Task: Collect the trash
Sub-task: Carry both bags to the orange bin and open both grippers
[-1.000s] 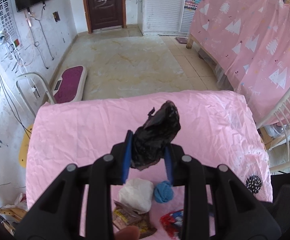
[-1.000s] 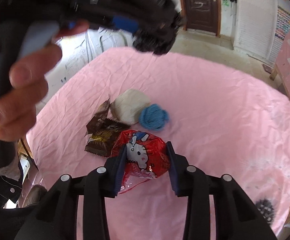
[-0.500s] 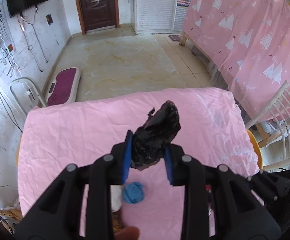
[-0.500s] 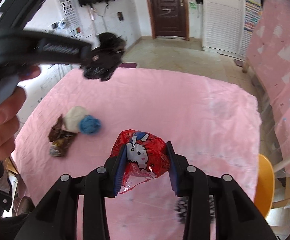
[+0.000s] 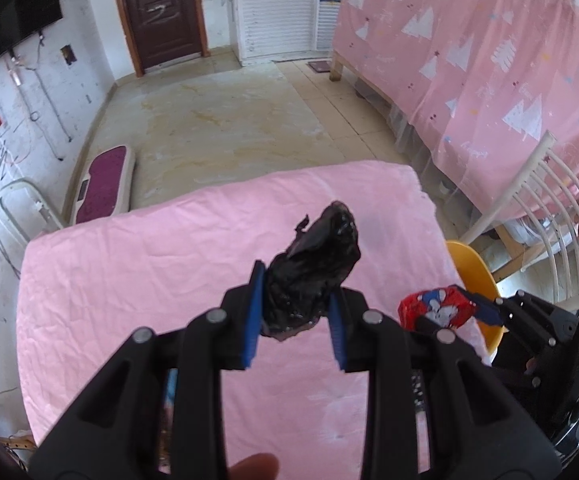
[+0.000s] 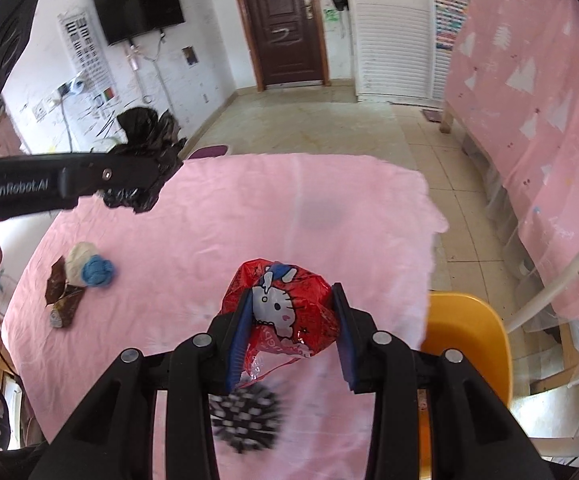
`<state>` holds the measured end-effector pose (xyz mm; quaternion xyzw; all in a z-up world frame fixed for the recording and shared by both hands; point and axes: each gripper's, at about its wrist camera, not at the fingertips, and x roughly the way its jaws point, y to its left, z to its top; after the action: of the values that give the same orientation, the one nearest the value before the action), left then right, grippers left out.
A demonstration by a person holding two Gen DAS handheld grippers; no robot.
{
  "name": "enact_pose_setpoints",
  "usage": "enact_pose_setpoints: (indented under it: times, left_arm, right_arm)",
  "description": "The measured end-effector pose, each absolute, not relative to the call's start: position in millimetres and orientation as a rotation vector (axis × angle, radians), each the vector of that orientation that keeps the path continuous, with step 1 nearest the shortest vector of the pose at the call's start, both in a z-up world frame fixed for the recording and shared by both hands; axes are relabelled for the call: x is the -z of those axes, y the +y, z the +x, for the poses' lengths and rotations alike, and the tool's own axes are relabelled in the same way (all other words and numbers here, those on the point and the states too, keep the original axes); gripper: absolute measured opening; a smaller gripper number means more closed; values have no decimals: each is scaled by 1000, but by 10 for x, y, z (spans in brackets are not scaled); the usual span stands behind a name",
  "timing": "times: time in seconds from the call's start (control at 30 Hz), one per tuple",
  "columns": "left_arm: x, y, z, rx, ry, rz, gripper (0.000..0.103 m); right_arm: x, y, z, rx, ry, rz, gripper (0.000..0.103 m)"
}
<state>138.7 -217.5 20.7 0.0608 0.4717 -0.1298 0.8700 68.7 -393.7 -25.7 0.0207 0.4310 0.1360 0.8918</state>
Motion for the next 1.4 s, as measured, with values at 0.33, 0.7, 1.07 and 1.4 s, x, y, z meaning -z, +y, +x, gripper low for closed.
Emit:
enact_pose_setpoints:
  times: [0.33,0.7,1.07,1.4]
  left_arm:
    - [-125,-2796,1318,344,1002,174,27]
    - [86,-3498,1323,437,1067,149,27]
    - [321,-3893,1399,482,1094,136,27]
    - [428,-4106,1408,499,1109,153,45]
  right_arm:
    - [370,-4599,619,-185,890,78,28]
    - [678,-5207,594,-93,929,117,28]
    - [999,-5456,612,-59,972,188,28]
    - [1132,-5593,616,-37,993,209,32]
